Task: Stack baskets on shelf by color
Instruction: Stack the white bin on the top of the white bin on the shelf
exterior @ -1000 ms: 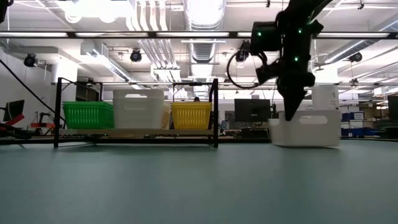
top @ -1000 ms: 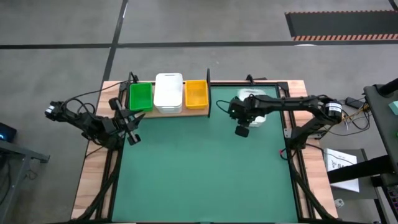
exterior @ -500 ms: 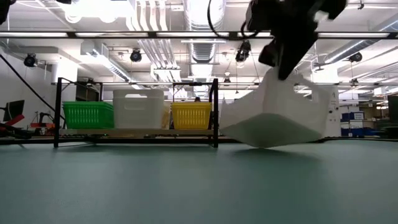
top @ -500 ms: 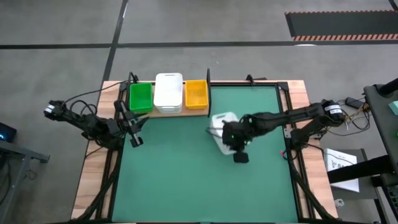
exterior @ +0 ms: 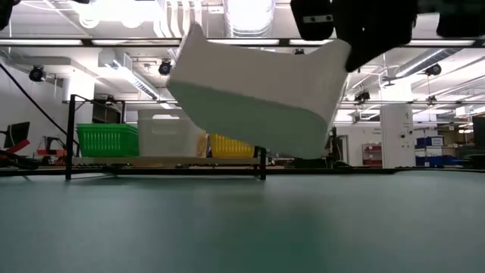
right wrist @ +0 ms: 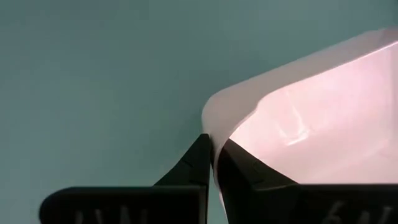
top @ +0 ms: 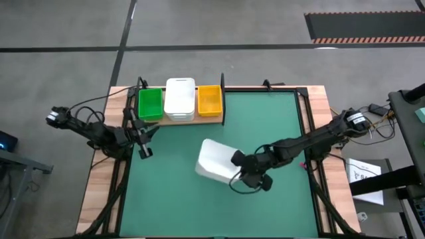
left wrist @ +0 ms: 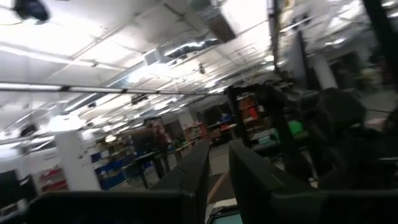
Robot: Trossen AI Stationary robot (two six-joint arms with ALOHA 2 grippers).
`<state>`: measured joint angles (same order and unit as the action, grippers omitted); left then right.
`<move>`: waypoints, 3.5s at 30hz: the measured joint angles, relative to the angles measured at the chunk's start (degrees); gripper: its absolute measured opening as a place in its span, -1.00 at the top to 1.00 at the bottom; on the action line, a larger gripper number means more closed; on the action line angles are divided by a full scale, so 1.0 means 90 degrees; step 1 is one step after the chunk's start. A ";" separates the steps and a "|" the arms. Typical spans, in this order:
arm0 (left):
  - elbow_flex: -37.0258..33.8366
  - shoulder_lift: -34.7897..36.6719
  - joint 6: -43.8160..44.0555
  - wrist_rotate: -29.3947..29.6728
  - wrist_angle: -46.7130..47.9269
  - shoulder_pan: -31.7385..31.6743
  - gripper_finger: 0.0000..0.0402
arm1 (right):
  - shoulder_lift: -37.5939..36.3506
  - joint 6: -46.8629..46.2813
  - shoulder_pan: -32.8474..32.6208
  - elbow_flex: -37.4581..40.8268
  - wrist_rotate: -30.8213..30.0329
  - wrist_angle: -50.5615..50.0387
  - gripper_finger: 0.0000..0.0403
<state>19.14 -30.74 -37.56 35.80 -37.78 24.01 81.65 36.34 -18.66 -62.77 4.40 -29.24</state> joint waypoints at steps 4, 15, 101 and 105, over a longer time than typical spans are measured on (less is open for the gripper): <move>0.0000 -0.0250 0.0096 -0.0768 0.0088 0.0000 0.77 | 0.0000 0.0953 0.0018 0.0097 -0.0011 0.0001 0.94; 0.0029 -0.2184 0.1595 -0.1825 -0.0033 0.0005 0.77 | 0.0000 0.3007 0.0119 0.0136 -0.0651 -0.0043 0.92; 0.8667 -0.5926 0.1966 -0.2342 1.2484 -0.4141 1.00 | -0.1936 -0.2975 -0.0269 0.1260 -0.1374 0.0230 0.68; 0.8665 -0.5959 0.1724 -0.2672 1.2418 -0.4849 1.00 | -0.1936 -0.2987 -0.0269 0.1385 -0.1377 0.0234 0.67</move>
<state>97.12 -84.38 -22.05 11.75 73.98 -19.63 64.23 9.45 -21.08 -50.31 -7.99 -27.14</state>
